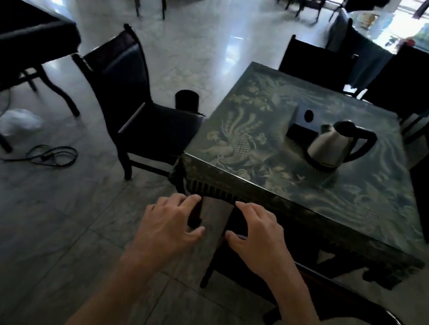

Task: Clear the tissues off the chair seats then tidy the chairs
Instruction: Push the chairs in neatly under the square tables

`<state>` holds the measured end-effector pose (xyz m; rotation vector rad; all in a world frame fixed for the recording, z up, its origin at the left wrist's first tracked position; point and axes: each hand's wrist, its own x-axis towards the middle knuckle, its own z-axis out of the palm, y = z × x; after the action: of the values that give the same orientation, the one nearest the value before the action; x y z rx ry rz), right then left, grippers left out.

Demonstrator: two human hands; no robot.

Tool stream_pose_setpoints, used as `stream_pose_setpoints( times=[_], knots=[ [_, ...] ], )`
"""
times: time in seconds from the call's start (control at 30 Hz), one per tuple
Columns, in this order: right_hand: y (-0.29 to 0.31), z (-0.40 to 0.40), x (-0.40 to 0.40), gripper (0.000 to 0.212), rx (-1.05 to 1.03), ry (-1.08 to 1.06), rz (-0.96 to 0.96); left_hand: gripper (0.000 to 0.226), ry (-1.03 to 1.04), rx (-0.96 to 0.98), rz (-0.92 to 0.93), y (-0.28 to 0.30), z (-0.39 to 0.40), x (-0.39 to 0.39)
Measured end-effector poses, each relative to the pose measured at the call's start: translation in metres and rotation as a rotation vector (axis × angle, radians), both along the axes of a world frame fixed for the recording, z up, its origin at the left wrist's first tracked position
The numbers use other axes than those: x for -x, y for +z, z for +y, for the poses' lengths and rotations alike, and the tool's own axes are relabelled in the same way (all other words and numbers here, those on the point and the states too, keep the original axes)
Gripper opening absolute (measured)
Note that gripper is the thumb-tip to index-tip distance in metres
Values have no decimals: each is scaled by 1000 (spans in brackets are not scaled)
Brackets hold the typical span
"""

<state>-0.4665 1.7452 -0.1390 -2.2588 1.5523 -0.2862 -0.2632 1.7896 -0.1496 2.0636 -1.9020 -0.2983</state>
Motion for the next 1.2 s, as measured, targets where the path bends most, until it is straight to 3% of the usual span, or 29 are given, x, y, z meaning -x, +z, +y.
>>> stream_pose_setpoints(
  times=[0.47,1.0,1.2],
  knots=[
    [-16,-127,-188,72,-69,323,-25,70,346,-67,2,-11,-63,-162],
    [-21,-273,-410,71,-96,477,-16,71,525,-115,10,-13,-189,-370],
    [-26,-313,-519,69,-99,476,17,70,496,-58,44,-26,-226,-475]
  ],
)
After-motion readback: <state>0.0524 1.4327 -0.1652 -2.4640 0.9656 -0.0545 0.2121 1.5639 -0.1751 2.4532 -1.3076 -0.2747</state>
